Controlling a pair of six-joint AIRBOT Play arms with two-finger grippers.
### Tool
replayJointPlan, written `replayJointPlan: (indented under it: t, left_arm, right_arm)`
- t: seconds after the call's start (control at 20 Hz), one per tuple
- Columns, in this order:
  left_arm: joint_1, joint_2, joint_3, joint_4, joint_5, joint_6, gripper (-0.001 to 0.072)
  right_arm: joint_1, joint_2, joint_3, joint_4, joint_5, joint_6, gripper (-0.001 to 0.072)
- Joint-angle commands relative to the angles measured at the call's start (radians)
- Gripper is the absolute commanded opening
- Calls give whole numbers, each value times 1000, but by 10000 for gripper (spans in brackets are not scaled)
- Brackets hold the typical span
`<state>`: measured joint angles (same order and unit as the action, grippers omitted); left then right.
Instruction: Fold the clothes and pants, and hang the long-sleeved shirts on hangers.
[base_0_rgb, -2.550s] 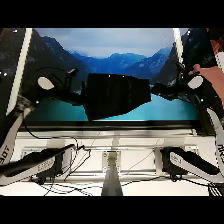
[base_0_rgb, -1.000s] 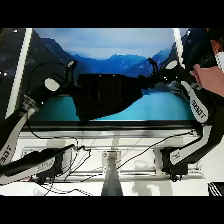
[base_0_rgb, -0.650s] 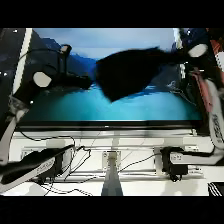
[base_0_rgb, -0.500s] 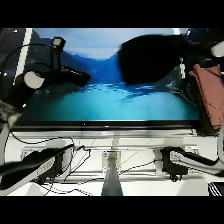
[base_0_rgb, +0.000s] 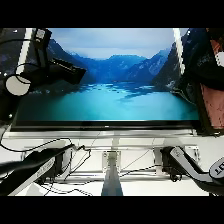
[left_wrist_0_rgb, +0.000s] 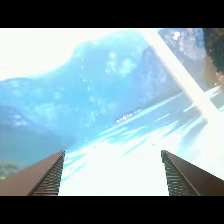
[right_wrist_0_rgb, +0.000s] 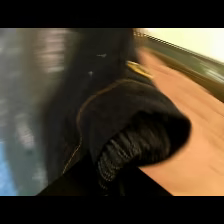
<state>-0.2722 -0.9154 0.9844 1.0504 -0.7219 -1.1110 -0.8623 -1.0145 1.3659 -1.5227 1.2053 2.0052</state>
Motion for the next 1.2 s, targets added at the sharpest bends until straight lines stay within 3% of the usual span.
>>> replayJointPlan:
  t: [0.0, 0.05, 0.15, 0.2, 0.3, 0.4, 0.5, 0.55, 0.75, 0.85, 1.0, 1.15]
  left_arm:
    - [0, 5, 1, 0, 0, 0, 691]
    - [0, 5, 1, 0, 0, 0, 691]
    - [0, 5, 1, -3, 0, 0, 690]
    - [0, 5, 1, -3, 0, 0, 691]
    - [0, 5, 1, -3, 0, 0, 691]
    - [0, 5, 0, -3, 0, 0, 691]
    - [0, 5, 0, -3, 0, 0, 691]
    - [0, 5, 0, -3, 0, 0, 691]
    - [0, 5, 0, -3, 0, 0, 691]
    - [0, 5, 0, -3, 0, 0, 691]
    - [0, 5, 0, -3, 0, 0, 691]
    - [0, 5, 0, -3, 0, 0, 691]
  right_arm:
    - [-205, 14, -21, -59, 184, 125, 44]
    - [-231, 14, -33, -59, 186, 125, 150]
    - [-249, 14, -58, -58, 189, 113, 614]
    - [-249, 13, -68, -46, 187, 69, 664]
    - [-229, 2, -69, -30, 182, 3, 651]
    - [-174, -7, -70, -15, 166, -108, 387]
    - [-68, -8, -69, 7, 143, -142, 94]
    - [-2, -8, -69, 35, 123, -163, 35]
    - [364, -8, -69, 111, 97, -441, 35]
    - [555, -6, -69, 99, 99, -533, 34]
    - [805, 1, -69, -14, 87, -541, 34]
    - [948, 14, -69, -34, 58, -528, 34]
